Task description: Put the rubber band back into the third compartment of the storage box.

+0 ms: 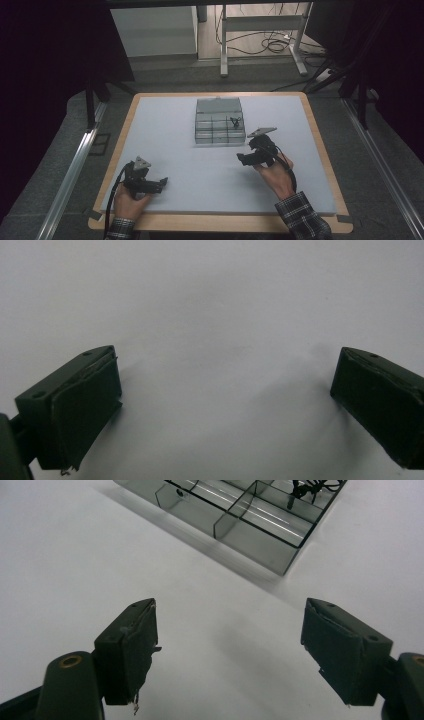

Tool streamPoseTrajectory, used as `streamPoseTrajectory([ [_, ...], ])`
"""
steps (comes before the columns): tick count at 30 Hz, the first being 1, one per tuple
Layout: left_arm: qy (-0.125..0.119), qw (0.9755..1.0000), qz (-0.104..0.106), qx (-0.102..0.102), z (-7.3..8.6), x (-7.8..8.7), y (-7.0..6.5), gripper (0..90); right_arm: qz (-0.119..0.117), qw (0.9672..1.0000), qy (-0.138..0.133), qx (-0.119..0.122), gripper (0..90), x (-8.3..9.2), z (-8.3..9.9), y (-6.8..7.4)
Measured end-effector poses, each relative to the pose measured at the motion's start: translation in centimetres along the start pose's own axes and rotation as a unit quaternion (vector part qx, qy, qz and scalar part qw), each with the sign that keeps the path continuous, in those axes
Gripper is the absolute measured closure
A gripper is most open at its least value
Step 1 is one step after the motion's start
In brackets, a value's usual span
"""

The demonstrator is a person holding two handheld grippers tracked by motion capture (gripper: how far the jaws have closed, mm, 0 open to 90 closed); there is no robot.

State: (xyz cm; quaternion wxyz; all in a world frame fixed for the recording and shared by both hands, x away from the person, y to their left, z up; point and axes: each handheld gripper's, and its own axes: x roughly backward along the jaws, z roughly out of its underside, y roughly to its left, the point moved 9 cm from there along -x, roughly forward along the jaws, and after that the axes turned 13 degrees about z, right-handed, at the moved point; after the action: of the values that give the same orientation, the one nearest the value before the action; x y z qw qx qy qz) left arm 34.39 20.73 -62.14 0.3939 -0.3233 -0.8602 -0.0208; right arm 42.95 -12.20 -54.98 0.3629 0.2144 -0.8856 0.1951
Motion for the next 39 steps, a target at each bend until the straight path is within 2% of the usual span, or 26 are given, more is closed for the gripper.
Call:
streamPoseTrajectory([
  [14,-0.001,1.0000,0.000,0.000,0.0,0.0,0.0,0.0,0.011,0.9999,-0.006,-0.001,20.7,0.9,1.4,-0.6],
  [25,-0.001,1.0000,0.000,0.000,0.0,0.0,0.0,0.0,0.015,0.9998,-0.001,-0.010,19.9,1.5,3.0,-1.3],
  [32,-0.001,1.0000,0.000,0.000,0.0,0.0,0.0,0.0,0.029,0.9994,-0.003,-0.017,17.3,2.1,3.7,-1.9],
  [39,-0.001,1.0000,0.000,0.000,0.0,0.0,0.0,0.0,0.025,0.9994,-0.004,-0.023,14.9,2.6,4.5,-2.3],
])
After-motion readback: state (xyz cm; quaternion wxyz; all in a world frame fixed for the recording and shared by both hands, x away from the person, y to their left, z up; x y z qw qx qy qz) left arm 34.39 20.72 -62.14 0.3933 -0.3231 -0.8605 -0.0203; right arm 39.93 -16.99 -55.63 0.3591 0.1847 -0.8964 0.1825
